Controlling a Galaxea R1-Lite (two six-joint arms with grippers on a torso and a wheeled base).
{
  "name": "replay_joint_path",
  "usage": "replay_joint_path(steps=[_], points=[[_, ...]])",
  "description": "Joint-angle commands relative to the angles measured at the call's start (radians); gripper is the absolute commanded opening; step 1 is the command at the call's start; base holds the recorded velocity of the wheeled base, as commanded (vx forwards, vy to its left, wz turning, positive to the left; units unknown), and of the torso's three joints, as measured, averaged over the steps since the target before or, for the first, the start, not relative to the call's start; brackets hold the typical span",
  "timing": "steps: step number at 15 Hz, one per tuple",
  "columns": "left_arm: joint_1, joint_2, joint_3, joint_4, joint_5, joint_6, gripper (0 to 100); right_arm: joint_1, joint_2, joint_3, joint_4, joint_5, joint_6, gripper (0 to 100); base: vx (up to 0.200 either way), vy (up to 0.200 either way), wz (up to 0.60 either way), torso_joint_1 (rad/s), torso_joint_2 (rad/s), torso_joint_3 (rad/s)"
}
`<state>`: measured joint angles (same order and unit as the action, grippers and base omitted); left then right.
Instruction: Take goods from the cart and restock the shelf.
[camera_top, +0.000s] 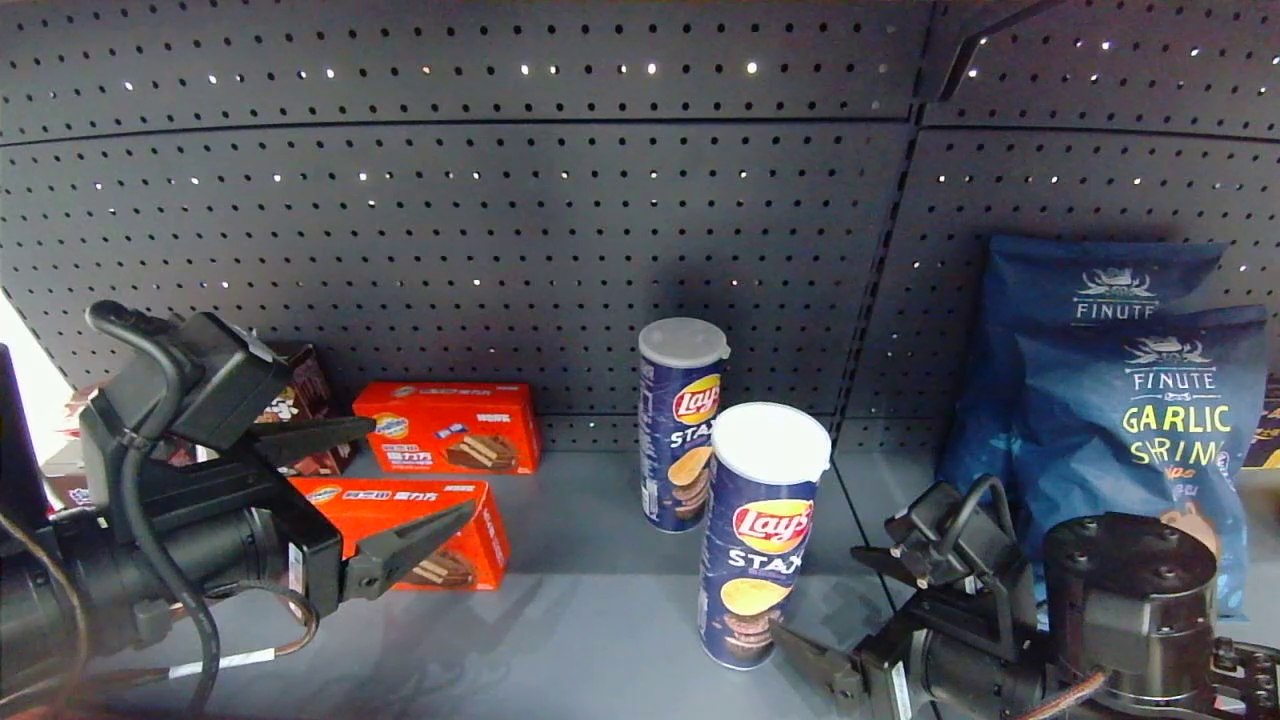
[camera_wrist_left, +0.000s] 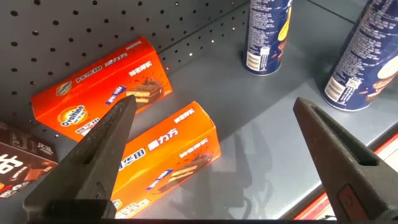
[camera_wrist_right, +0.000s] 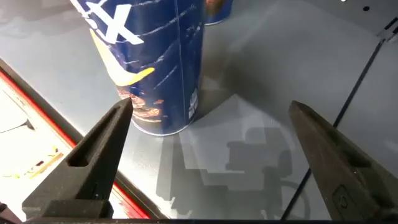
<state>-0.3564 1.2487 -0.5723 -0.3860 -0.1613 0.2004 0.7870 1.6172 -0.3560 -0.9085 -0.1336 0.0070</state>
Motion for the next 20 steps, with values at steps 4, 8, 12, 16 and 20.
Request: replay_joint_path(steps=[4, 8, 12, 16, 20], points=[[-0.001, -0.023, 0.043, -0.001, 0.0, -0.001, 100, 0.021, -0.122, 0.109, 0.003, 0.0, -0.002, 100, 0.0, 0.0, 0.0, 0.0, 0.0, 0.0], [0.0, -0.032, 0.042, -0.004, 0.0, -0.001, 100, -0.075, -0.096, 0.081, 0.043, -0.017, -0.002, 100, 0.0, 0.0, 0.0, 0.0, 0.0, 0.0], [0.005, -0.032, 0.042, -0.045, 0.002, -0.004, 100, -0.083, -0.017, 0.003, 0.065, -0.04, -0.002, 100, 0.0, 0.0, 0.0, 0.0, 0.0, 0.0], [0.014, -0.028, 0.042, -0.047, 0.0, -0.003, 100, -0.058, 0.029, -0.035, 0.063, -0.055, -0.004, 100, 0.0, 0.0, 0.0, 0.0, 0.0, 0.0], [0.014, -0.023, 0.043, -0.047, 0.0, -0.003, 100, -0.045, 0.058, -0.072, 0.063, -0.057, -0.005, 100, 0.0, 0.0, 0.0, 0.0, 0.0, 0.0]])
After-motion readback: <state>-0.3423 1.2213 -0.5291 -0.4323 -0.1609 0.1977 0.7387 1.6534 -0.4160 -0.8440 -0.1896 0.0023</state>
